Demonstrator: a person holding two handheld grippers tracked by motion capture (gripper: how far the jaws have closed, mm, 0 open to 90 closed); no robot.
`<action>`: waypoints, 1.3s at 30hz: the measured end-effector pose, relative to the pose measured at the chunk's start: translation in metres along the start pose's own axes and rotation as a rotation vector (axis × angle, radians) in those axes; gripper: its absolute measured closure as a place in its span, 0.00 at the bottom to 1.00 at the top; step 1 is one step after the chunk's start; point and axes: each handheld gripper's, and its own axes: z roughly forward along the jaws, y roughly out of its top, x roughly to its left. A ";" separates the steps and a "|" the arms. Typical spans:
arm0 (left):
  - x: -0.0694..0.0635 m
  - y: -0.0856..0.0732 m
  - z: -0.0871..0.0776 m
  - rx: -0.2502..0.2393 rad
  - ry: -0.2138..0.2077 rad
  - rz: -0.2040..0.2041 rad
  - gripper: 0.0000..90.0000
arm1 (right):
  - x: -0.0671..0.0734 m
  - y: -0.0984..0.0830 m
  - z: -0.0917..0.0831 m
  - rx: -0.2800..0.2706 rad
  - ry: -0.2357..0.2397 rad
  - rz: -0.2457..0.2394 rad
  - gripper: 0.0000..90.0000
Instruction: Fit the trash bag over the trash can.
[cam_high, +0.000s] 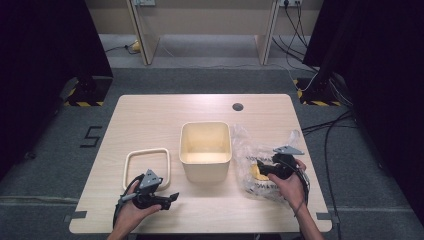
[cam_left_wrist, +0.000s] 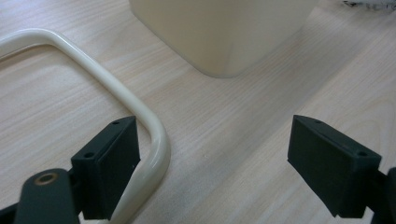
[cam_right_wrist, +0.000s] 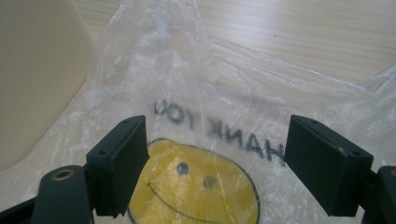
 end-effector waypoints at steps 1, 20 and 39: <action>0.000 0.000 0.000 0.002 0.000 0.001 0.18 | 0.000 0.001 0.003 0.008 -0.004 -0.007 0.24; -0.002 0.004 0.005 0.001 -0.014 0.014 0.18 | -0.010 0.001 0.042 0.110 0.004 -0.065 0.35; -0.004 0.006 0.010 0.008 -0.026 0.030 0.19 | -0.023 0.006 0.024 -0.015 0.027 -0.099 0.96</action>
